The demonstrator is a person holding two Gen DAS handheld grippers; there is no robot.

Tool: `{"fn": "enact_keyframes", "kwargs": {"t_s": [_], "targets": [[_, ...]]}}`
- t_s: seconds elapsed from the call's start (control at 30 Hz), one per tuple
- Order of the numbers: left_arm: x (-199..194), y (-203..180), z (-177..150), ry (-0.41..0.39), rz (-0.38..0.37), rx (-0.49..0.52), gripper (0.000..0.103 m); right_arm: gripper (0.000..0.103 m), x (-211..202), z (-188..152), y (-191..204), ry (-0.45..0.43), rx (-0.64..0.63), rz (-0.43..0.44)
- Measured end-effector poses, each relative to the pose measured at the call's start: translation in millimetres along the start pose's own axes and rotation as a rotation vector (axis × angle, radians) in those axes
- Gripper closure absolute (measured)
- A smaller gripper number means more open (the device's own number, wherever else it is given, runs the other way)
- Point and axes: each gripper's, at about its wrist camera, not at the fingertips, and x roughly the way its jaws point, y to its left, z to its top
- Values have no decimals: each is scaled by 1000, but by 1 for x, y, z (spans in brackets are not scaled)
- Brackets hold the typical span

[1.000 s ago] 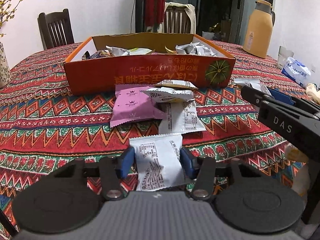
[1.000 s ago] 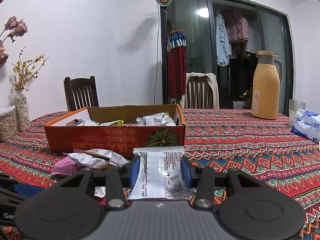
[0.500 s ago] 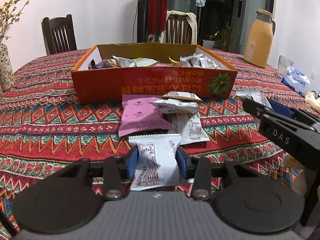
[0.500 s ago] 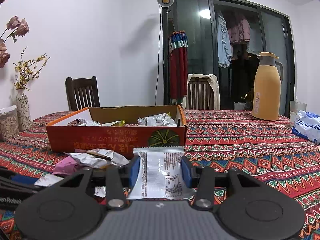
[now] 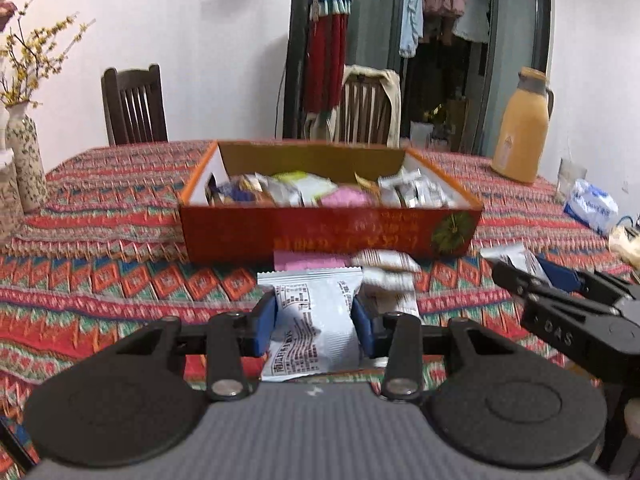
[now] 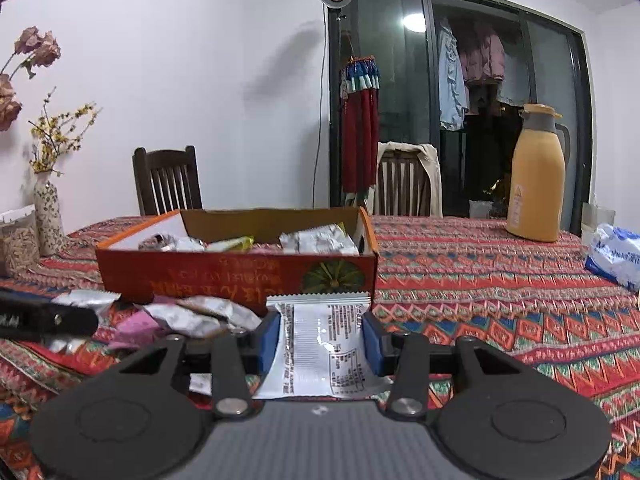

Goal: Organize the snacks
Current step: 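Carry both white wrappers over the box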

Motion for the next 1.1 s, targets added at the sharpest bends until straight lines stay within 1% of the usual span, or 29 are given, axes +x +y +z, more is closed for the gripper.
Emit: {"fn": "enact_keyframes", "kwargs": {"t_s": [0.17,0.37,0.43,0.53,0.7,0.83,0.93,1.0,1.1], "targets": [[-1,4,25,-69,18,11,61,60,2,24,10,-44,-38,13],[10,11,63,-138,36,7,61,60,23,59,21,-83,-58,10],[17,14,76,-154,48,5,61,60,32,72,25,-96,-62,8],[35,19,96,-158,57,-3,61,60,48,91,31,-108,-64,7],[68,30,126,-173,94,-35,61,60,88,115,40,-93,-59,2],[98,37,137,-175,132,-70,61,60,119,118,39,-75,-21,-19],[117,44,129,-185,140,-88,61,60,133,106,33,-67,14,-10],[128,45,124,-160,139,-67,61,60,142,99,31,-44,6,-13],[138,51,121,-129,130,-75,61,60,150,93,30,-13,9,-5]]}}
